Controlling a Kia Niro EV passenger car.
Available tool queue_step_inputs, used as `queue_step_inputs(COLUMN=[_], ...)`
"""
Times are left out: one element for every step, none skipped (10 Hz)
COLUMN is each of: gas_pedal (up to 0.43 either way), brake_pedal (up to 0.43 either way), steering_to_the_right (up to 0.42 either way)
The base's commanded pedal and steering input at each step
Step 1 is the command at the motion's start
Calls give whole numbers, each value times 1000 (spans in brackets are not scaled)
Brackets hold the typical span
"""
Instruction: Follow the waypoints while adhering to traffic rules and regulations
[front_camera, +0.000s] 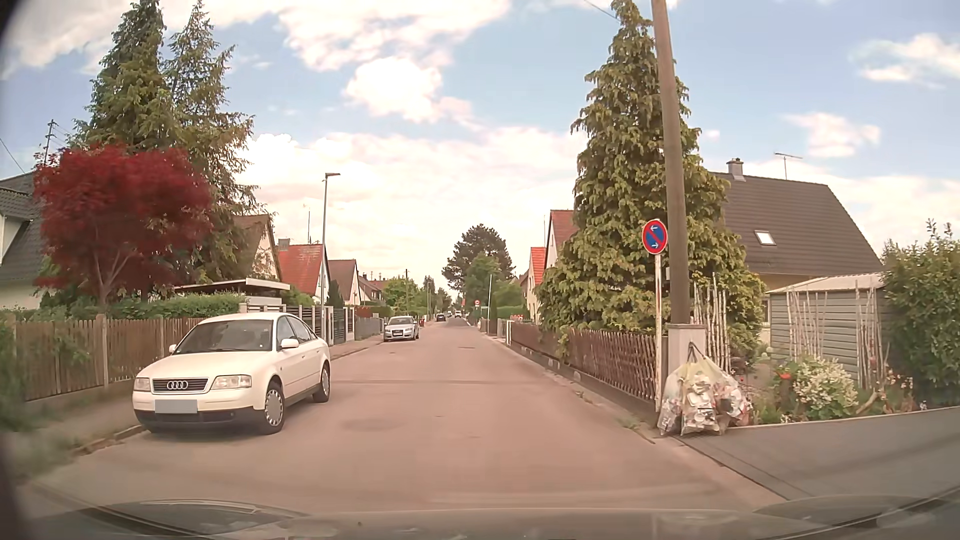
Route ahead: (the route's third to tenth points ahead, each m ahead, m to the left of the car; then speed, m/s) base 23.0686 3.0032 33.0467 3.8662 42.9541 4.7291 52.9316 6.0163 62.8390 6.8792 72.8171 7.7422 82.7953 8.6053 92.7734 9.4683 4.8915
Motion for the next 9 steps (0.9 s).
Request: queue_step_inputs(gas_pedal=[87, 87, 87, 87, 87, 87, 79, 79, 79], brake_pedal=[18, 18, 18, 18, 18, 18, 18, 18, 18], steering_to_the_right=[-60, -50, -44, -45, -45, -45, -44, -42, -38])
